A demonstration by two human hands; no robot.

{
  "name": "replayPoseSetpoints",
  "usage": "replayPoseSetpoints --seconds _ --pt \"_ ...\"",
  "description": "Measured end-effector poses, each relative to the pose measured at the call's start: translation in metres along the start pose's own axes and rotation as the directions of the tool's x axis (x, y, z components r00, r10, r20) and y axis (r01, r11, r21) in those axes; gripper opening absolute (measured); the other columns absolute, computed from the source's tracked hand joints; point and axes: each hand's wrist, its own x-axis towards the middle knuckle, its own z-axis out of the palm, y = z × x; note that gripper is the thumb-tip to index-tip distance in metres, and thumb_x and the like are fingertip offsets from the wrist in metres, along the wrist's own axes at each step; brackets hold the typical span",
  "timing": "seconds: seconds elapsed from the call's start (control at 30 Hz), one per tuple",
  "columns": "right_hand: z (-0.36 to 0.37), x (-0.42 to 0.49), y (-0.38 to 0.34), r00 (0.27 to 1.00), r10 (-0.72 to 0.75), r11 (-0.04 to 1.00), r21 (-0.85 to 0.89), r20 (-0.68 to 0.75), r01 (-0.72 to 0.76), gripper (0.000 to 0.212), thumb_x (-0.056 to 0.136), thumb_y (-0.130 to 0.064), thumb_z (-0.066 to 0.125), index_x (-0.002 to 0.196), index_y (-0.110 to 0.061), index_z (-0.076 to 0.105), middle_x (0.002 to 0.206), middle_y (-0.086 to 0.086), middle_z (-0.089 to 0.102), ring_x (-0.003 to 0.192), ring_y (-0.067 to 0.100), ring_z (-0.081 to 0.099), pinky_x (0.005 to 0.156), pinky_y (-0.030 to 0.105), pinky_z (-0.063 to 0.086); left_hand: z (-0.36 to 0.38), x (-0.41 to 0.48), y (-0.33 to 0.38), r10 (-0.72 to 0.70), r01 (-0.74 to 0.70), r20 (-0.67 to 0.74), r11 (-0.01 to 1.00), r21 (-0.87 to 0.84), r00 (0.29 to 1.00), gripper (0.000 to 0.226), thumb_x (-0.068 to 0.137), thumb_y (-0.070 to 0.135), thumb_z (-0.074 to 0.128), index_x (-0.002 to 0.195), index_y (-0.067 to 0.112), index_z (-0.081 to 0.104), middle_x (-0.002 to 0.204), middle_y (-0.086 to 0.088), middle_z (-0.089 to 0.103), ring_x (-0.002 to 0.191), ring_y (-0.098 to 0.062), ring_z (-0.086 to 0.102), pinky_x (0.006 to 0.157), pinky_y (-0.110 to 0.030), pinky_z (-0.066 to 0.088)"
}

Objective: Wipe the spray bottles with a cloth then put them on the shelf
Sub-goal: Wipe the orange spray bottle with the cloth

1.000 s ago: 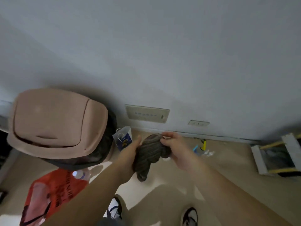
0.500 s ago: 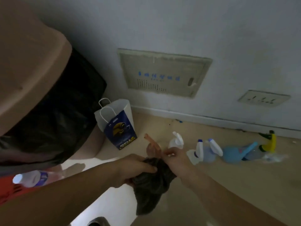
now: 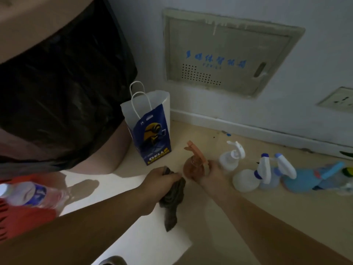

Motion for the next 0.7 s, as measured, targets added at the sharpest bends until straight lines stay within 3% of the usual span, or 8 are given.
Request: replayPoseSetpoints --seconds 0.1,0.17,0.3,0.4,0.5,0.57,0.63,0.7 --pt "0.016 0.02 0.007 0.998 0.013 0.998 0.054 -0.065 -0.009 0.038 0.078 -0.025 0.089 0.092 -0.035 0.055 0.095 -0.009 0.068 0.094 0.017 0.067 0.097 0.046 0.056 0.001 0.013 -0.006 0.014 -0.016 -0.018 0.997 -0.078 1.0 0.022 0.095 0.032 0.069 0.103 0.012 0.067 0.106 -0.019 0.069 0.101 -0.033 0.068 0.083 -0.04 0.058" --pt "0.024 0.037 0.021 0.997 -0.029 0.998 0.062 -0.067 0.034 0.045 0.072 -0.025 0.093 0.096 -0.039 0.059 0.098 -0.012 0.07 0.097 0.013 0.067 0.098 0.044 0.056 0.004 0.02 -0.007 0.008 -0.01 -0.017 0.989 -0.146 1.0 0.016 0.096 0.028 0.068 0.103 0.014 0.066 0.109 -0.02 0.067 0.104 -0.035 0.067 0.09 -0.047 0.058" --pt "0.035 0.069 0.062 0.994 -0.1 0.993 0.067 0.042 0.097 0.086 0.071 -0.033 0.092 0.146 -0.043 0.049 0.134 -0.014 0.066 0.12 0.009 0.065 0.101 0.036 0.056 0.011 0.032 -0.007 0.026 -0.028 -0.013 0.975 -0.222 1.0 0.016 0.095 0.022 0.066 0.107 0.012 0.065 0.109 -0.02 0.068 0.102 -0.036 0.067 0.083 -0.046 0.057" --pt "0.036 0.077 0.073 0.96 -0.275 0.96 -0.049 0.048 0.277 0.062 0.092 -0.026 0.076 0.15 -0.022 0.052 0.117 -0.005 0.067 0.105 0.011 0.067 0.09 0.027 0.056 0.014 0.037 -0.007 0.02 -0.024 -0.017 0.962 -0.273 1.0 0.018 0.091 0.019 0.068 0.107 0.012 0.065 0.11 -0.022 0.069 0.104 -0.039 0.069 0.093 -0.061 0.056" --pt "0.036 0.093 0.086 0.968 -0.25 0.928 0.285 -0.002 0.24 0.057 0.106 -0.028 0.055 0.15 0.005 0.042 0.099 0.011 0.055 0.096 0.023 0.056 0.084 0.034 0.055 0.014 0.038 -0.01 0.002 -0.011 -0.032 0.957 -0.291 0.999 0.014 0.092 0.017 0.068 0.105 0.011 0.065 0.11 -0.022 0.069 0.105 -0.04 0.068 0.094 -0.061 0.056" --pt "0.04 0.087 0.076 0.968 -0.245 0.963 0.126 0.048 0.237 0.056 0.1 -0.03 0.068 0.15 -0.009 0.052 0.108 0.002 0.064 0.104 0.015 0.06 0.089 0.028 0.057 0.013 0.036 -0.011 -0.001 -0.012 -0.044 0.952 -0.306 0.999 0.012 0.093 0.016 0.067 0.104 0.012 0.064 0.108 -0.021 0.069 0.104 -0.039 0.068 0.088 -0.053 0.058" --pt "0.036 0.078 0.069 0.981 -0.177 0.98 0.106 0.077 0.168 0.053 0.09 -0.03 0.079 0.14 -0.029 0.061 0.116 -0.015 0.067 0.101 -0.006 0.064 0.091 0.015 0.055 0.013 0.032 -0.009 0.007 -0.023 -0.051 0.949 -0.313 0.999 0.013 0.094 0.017 0.067 0.104 0.011 0.064 0.107 -0.02 0.069 0.103 -0.038 0.068 0.085 -0.049 0.058" --pt "0.037 0.066 0.06 0.985 -0.17 0.982 0.087 0.007 0.169 0.038 0.089 -0.034 0.078 0.125 -0.027 0.069 0.109 -0.008 0.069 0.097 0.003 0.068 0.097 0.028 0.055 0.012 0.025 -0.005 0.027 -0.044 -0.057 0.948 -0.316 0.998 0.016 0.094 0.017 0.067 0.107 0.009 0.065 0.109 -0.022 0.069 0.103 -0.037 0.069 0.09 -0.052 0.058"
